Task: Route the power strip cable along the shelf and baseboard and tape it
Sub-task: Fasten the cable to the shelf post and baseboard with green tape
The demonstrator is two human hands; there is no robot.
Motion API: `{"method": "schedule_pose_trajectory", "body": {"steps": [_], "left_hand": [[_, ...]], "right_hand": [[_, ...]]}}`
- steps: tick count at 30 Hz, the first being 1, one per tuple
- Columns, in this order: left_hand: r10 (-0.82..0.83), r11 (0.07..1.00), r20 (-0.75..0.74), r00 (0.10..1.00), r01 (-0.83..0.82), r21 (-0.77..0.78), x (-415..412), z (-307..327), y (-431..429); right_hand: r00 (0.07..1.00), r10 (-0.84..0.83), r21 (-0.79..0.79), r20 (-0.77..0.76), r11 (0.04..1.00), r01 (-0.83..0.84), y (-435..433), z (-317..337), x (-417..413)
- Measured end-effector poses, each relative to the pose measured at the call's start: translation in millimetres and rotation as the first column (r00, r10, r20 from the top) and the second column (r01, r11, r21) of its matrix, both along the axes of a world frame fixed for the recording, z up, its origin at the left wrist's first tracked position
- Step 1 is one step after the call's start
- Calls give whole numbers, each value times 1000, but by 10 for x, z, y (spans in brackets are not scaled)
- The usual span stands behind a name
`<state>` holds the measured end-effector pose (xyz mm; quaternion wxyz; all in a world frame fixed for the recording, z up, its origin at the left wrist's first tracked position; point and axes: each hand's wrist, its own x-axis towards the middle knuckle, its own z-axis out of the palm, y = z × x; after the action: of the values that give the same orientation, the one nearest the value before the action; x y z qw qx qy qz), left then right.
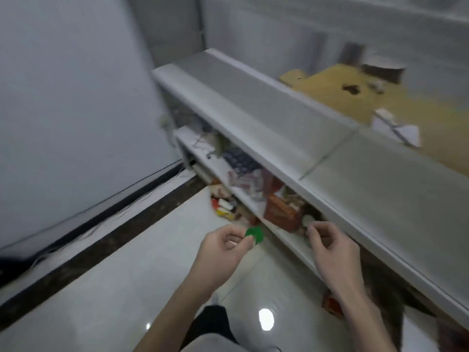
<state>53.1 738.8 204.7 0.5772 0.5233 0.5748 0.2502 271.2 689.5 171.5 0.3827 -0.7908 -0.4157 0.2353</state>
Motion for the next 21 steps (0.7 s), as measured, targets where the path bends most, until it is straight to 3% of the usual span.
{"method": "schedule_pose_trajectory", "body": {"steps": [4,9,11,14,21], "left_hand": [[274,959,-31,961,-275,-60,-839,-265,207],[521,841,-80,850,-527,-119,-1885,-565,605],[562,809,-101,821,-571,-141,-2219,-635,781],[585,787,-109,803,-595,-163,-2599,-682,1073],[525,812,-125,842,-539,-224,-3081,-807,1969]], "right_hand": [[957,290,-94,16,953,-287,589,-179,-883],[804,574,-132,-155,795,-593,1304,-346,-2191],[707,664,-126,-241,701,-702,1506,-305,-2688],[600,766,-111,-232,592,-799,1824,-266,-3238],[562,791,-144,-243,544,-827,2879,-391,-3696]]}}
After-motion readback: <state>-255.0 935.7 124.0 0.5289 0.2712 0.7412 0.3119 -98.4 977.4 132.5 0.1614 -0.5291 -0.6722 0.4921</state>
